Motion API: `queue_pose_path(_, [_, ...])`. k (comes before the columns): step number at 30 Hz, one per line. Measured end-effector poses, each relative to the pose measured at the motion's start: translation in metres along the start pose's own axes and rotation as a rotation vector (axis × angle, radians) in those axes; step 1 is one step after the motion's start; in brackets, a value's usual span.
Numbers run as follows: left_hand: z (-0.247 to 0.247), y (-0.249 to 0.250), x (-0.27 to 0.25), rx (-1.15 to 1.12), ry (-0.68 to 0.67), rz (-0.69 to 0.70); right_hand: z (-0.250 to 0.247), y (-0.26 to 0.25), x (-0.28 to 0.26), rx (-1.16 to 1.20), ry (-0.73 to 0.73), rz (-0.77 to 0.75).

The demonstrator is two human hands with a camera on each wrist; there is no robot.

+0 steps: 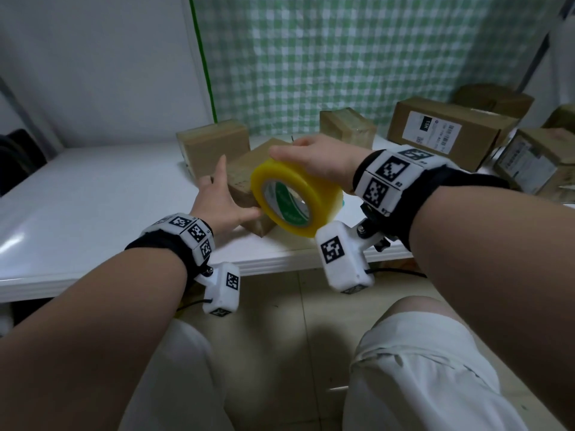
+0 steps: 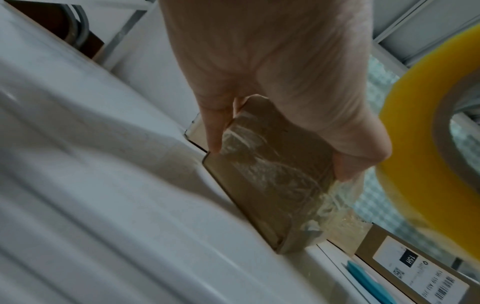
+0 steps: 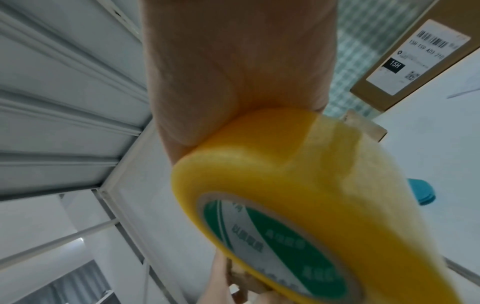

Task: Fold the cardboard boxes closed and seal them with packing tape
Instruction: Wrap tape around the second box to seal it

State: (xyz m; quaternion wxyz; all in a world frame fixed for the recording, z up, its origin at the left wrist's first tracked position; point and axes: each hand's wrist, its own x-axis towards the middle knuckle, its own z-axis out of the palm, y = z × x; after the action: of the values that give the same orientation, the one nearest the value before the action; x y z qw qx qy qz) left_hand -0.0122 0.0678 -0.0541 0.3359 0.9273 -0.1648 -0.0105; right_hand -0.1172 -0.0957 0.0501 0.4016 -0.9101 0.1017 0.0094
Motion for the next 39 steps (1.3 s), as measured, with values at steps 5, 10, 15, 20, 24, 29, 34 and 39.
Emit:
queue_pose_path(5, [0.0,0.004,0.002,-0.037,-0.008,0.017,-0.012,0.002,-0.009,-0.112,0.039,0.001])
queue_pose_path(10, [0.001,0.004,0.003,-0.036,-0.015,0.012,-0.002,0.018,-0.012,-0.097,0.001,0.089])
queue_pose_path(15, [0.001,0.005,0.003,-0.039,-0.017,0.009,0.005,0.025,-0.012,-0.068,0.0,0.095])
queue_pose_path(20, [0.002,0.004,0.004,-0.03,-0.013,0.004,0.007,0.026,-0.013,-0.083,-0.023,0.112])
queue_pose_path(24, [0.003,0.003,0.005,-0.02,-0.013,0.007,0.009,0.023,-0.016,-0.148,-0.051,0.105])
queue_pose_path(29, [0.004,0.0,0.007,0.004,-0.011,0.011,0.012,0.018,-0.015,-0.238,-0.089,0.102])
queue_pose_path(34, [0.004,-0.002,0.009,0.019,-0.029,0.034,0.014,0.016,-0.009,-0.266,-0.1,0.143])
queue_pose_path(39, [0.001,-0.006,0.008,0.146,-0.025,0.1,0.016,0.014,-0.005,-0.24,-0.101,0.151])
